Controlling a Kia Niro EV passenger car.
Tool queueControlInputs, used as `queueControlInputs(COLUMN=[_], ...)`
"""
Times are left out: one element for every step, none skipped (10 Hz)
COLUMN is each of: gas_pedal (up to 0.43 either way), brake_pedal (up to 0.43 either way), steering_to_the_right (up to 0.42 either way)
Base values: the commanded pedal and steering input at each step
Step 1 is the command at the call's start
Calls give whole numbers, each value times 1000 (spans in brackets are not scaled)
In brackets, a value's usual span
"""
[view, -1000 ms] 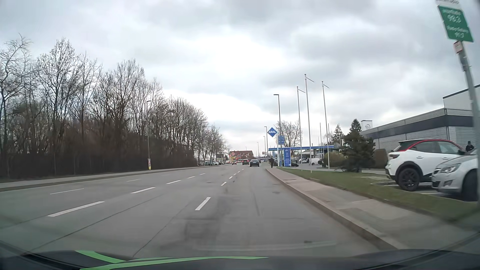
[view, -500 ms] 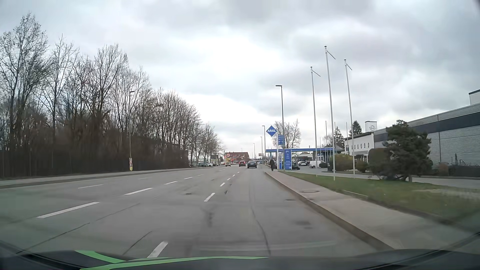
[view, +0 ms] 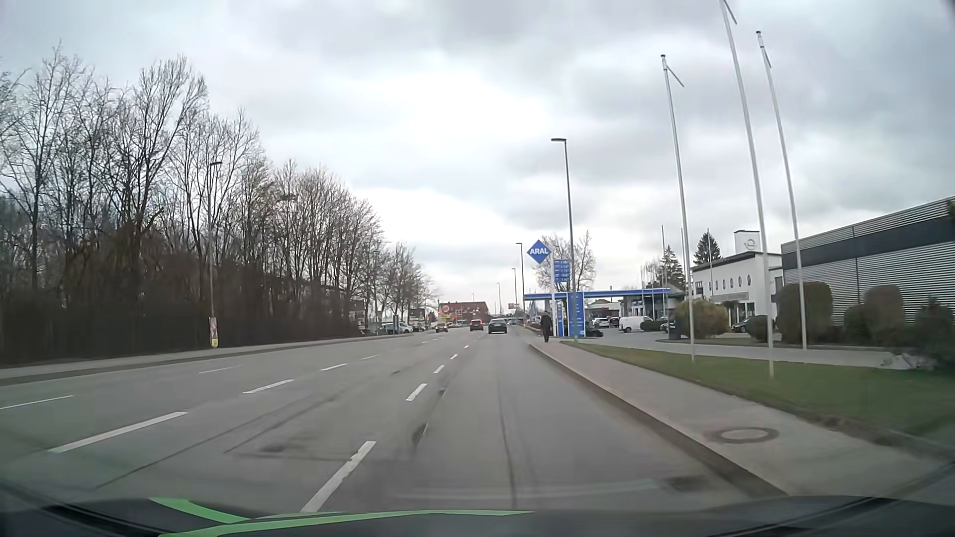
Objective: Follow the waypoints while adhering to traffic rules and regulations
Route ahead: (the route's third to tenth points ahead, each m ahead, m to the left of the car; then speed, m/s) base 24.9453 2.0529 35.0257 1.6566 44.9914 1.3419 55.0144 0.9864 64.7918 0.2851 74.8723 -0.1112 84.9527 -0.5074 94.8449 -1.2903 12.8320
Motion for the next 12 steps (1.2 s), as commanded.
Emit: queueControlInputs(gas_pedal=[110, 110, 110, 110, 110, 110, 110, 110, 98, 87, 87, 87], brake_pedal=[0, 0, 0, 0, 0, 0, 0, 0, 0, 0, 0, 0], steering_to_the_right=[7, 7, 7, 7, 7, 7, 6, 6, 5, 4, 5, 5])
